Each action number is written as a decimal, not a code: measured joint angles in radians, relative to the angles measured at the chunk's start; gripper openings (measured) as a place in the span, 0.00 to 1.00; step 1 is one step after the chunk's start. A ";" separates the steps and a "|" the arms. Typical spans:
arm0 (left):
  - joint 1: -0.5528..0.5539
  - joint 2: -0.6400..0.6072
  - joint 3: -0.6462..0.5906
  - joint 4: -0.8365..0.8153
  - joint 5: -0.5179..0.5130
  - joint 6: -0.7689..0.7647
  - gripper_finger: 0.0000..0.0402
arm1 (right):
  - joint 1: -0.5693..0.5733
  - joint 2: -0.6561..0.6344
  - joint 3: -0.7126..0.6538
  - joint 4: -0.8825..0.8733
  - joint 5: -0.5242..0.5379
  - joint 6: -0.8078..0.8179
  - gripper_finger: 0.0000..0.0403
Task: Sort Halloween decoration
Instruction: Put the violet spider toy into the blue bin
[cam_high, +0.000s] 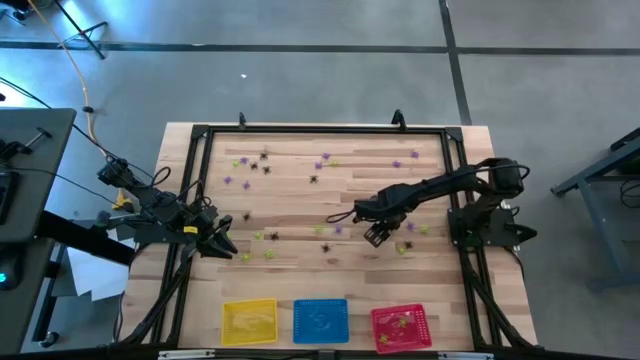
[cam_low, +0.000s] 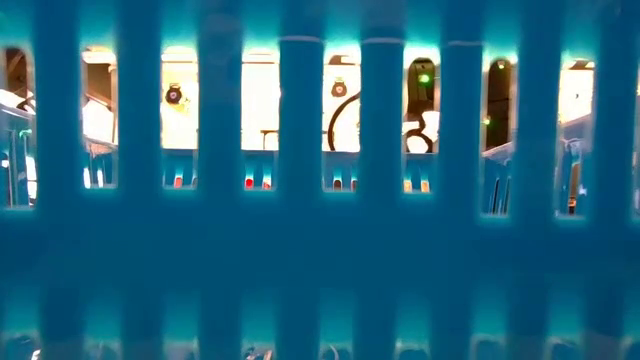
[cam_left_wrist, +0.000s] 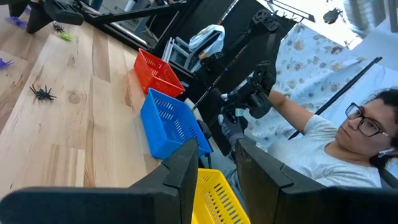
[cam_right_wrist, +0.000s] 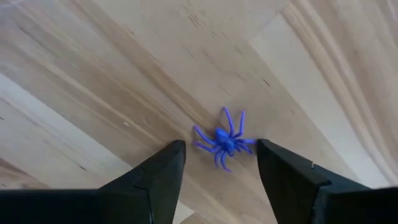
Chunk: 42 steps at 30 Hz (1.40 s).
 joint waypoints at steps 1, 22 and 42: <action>0.000 0.000 0.000 0.000 0.000 0.000 0.23 | 0.000 0.000 0.004 -0.005 0.000 0.001 0.47; 0.000 0.000 0.000 0.000 0.000 0.000 0.23 | 0.049 -0.083 -0.001 -0.001 -0.037 0.087 0.04; 0.000 0.000 0.000 0.000 0.000 0.000 0.23 | 0.016 -0.209 0.001 -0.137 0.108 0.057 0.27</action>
